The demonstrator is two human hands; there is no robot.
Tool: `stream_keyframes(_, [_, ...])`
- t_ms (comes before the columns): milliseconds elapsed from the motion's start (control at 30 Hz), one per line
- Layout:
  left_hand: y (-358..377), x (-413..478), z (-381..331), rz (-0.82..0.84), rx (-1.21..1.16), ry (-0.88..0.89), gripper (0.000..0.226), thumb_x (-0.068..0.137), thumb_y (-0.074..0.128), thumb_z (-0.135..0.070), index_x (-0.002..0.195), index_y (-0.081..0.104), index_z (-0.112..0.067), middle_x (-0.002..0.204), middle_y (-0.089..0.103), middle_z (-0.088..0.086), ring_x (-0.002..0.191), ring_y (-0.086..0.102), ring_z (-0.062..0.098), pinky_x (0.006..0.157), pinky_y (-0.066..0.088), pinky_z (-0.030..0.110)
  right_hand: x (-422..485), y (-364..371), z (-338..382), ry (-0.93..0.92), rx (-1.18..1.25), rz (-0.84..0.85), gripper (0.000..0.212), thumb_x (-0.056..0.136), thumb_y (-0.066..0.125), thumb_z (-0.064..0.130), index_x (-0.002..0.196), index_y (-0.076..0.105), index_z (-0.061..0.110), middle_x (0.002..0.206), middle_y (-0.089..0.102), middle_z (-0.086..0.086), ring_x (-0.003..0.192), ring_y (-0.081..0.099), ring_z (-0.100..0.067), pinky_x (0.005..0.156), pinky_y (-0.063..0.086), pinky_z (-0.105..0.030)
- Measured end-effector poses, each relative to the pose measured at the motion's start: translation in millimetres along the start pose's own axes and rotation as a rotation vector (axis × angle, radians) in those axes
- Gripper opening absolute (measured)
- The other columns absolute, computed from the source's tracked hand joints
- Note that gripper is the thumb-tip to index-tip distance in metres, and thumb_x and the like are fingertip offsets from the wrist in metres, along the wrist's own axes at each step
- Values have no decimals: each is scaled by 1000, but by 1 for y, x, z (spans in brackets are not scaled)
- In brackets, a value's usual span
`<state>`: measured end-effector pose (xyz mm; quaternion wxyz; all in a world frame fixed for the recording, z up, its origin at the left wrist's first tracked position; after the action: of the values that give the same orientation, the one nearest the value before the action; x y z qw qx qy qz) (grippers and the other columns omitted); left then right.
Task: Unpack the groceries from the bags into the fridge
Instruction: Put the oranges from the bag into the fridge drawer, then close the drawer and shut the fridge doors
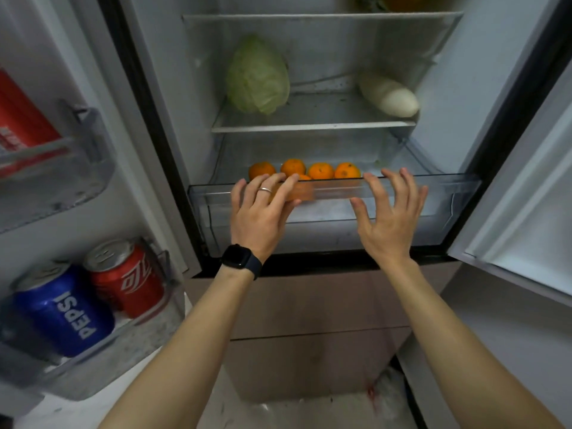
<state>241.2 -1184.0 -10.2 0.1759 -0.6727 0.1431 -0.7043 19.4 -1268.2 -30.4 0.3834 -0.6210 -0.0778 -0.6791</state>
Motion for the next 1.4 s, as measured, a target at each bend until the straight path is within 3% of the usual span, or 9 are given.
stream_keyframes(133, [12,21,11,-14,7,-1,34,99,55,-44,130,63,-32,123,66,-5,118,55,19,112,22,42,20,12,-3,4,17,33,41,99,57,45,135,57,25,142,50,-8,145,30,-29,122,7,-52])
stream_keyframes(300, [47,54,22,179,-60,-95,39,100,49,-42,135,58,-29,130,64,-3,125,54,25,116,15,47,55,49,-14,21,18,136,43,101,51,47,139,57,27,146,49,-6,147,28,-26,123,7,-49])
stream_keyframes(667, [122,88,40,374,-28,-209,57,99,41,-47,152,36,-28,157,37,1,146,30,25,120,9,51,93,131,-41,4,11,240,49,100,45,41,146,48,25,157,37,-6,151,19,-25,123,9,-53])
stream_keyframes(933, [155,91,45,308,25,-244,61,90,53,-56,142,50,-26,143,52,4,136,39,25,119,10,49,100,161,-44,23,-65,202,49,93,56,44,138,54,25,146,47,-8,143,33,-29,121,9,-52])
stream_keyframes(1133, [156,95,45,369,51,-249,61,89,51,-60,138,52,-25,141,53,6,134,41,28,115,18,53,110,145,-38,16,-198,363,55,88,51,56,137,52,30,143,50,-4,138,37,-27,115,18,-52])
stream_keyframes(1267, [136,105,45,524,42,-215,62,92,49,-51,147,40,-24,152,42,6,141,32,28,116,18,55,138,98,-26,-5,-251,723,64,92,49,52,151,32,35,156,34,-2,146,24,-22,115,21,-45])
stream_keyframes(1333, [122,111,38,622,27,-212,64,95,47,-44,152,29,-21,159,30,5,147,22,27,119,13,54,147,68,-16,38,-244,758,58,93,49,46,148,39,31,155,36,-2,144,27,-23,112,26,-42])
stream_keyframes(1400, [103,115,25,636,-1,-205,64,94,48,-41,151,31,-19,160,28,6,147,22,26,119,14,52,148,32,-5,62,-212,713,49,93,48,42,141,50,29,149,45,0,138,37,-24,107,34,-40])
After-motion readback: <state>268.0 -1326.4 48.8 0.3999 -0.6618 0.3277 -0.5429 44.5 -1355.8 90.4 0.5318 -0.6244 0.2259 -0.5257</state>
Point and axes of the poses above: each hand's wrist, its own x-axis towards the middle knuckle, its own y-axis out of the palm, z = x × y, the point moved 2 cm from there along x, towards the middle knuckle
